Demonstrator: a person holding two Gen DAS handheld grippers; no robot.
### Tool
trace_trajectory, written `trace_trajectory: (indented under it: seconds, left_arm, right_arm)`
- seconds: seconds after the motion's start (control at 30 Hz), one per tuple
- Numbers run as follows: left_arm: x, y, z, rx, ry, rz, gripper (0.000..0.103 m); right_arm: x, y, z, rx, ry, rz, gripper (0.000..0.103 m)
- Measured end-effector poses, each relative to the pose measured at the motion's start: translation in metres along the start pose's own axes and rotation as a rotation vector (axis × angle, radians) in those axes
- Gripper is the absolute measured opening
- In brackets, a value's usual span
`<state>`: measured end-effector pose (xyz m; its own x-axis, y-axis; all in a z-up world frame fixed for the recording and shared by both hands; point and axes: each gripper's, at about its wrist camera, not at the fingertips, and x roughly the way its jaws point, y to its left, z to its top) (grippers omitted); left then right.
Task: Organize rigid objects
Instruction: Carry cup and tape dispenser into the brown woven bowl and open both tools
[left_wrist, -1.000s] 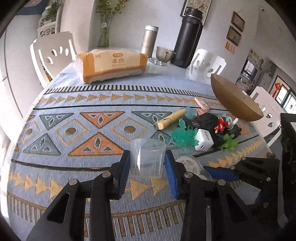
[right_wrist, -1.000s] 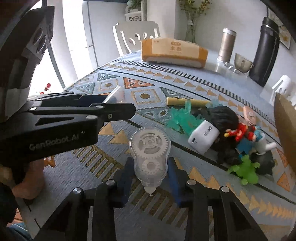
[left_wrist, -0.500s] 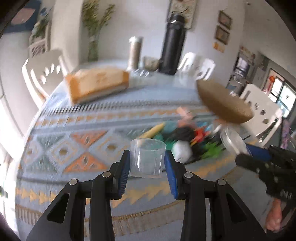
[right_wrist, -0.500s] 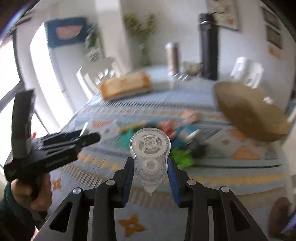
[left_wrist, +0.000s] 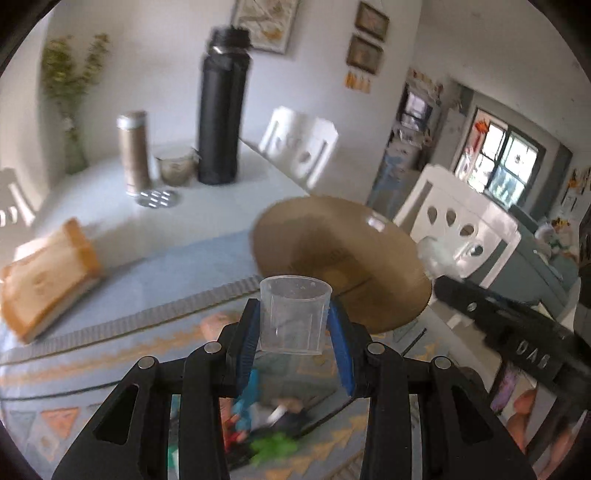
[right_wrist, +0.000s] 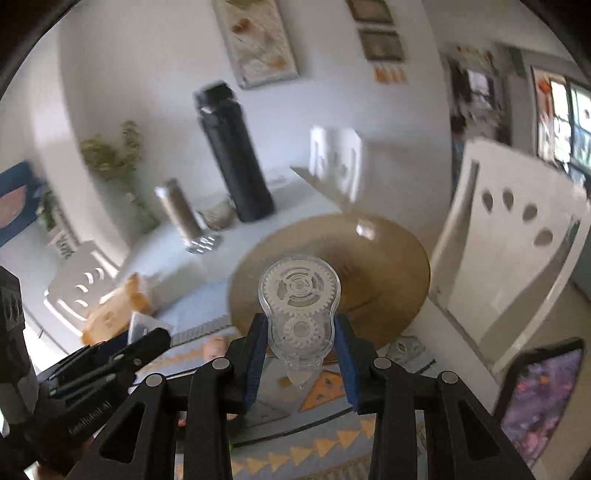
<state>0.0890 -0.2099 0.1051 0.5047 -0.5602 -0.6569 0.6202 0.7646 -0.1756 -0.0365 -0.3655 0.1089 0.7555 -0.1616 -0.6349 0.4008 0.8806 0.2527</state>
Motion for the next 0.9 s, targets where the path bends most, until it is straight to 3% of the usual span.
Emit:
trace_trajectory:
  seconds: [0.17, 0.33, 0.37, 0.4, 0.43, 0.5, 0.57, 0.67, 0.73, 0.77, 0.83, 0.9]
  left_arm:
    - [0.055, -0.011, 0.007, 0.006, 0.079, -0.022, 0.034]
    - [0.073, -0.017, 0.011, 0.023, 0.082, -0.028, 0.036]
    - [0.073, -0.017, 0.012, 0.030, 0.080, -0.010, 0.049]
    - [0.071, -0.017, 0.012, 0.034, 0.077, 0.005, 0.055]
    - [0.067, -0.015, 0.013, 0.033, 0.067, 0.006, 0.068]
    - [0.054, -0.007, 0.012, 0.018, 0.031, -0.007, 0.071]
    - [0.037, 0.002, 0.009, 0.013, 0.011, 0.000, 0.071]
    - [0.006, 0.020, -0.003, 0.008, -0.020, 0.028, 0.071]
    - [-0.017, 0.034, -0.020, 0.014, -0.031, 0.062, 0.071]
    - [-0.027, 0.041, -0.028, 0.016, -0.034, 0.078, 0.071]
    - [-0.047, 0.059, -0.048, 0.005, -0.029, 0.130, 0.072]
    - [-0.063, 0.075, -0.068, -0.011, -0.015, 0.171, 0.072]
  right_arm:
    - [0.040, -0.017, 0.004, 0.012, 0.101, -0.079, 0.035]
    - [0.069, -0.028, 0.008, 0.005, 0.148, -0.109, 0.035]
    - [0.068, -0.030, 0.008, 0.011, 0.150, -0.090, 0.036]
    - [0.070, -0.034, 0.010, 0.013, 0.153, -0.082, 0.041]
    - [0.067, -0.035, 0.010, 0.015, 0.146, -0.083, 0.045]
    - [0.061, -0.032, 0.013, 0.022, 0.100, -0.103, 0.063]
    - [0.050, -0.030, 0.016, 0.018, 0.039, -0.124, 0.064]
    - [0.041, -0.014, 0.023, -0.030, 0.018, -0.125, 0.069]
    - [0.044, 0.005, 0.028, -0.080, 0.008, -0.112, 0.086]
    - [0.047, 0.013, 0.031, -0.100, -0.004, -0.112, 0.102]
    - [0.057, 0.036, 0.041, -0.159, -0.078, -0.167, 0.103]
    - [0.073, 0.055, 0.048, -0.211, -0.171, -0.312, 0.103]
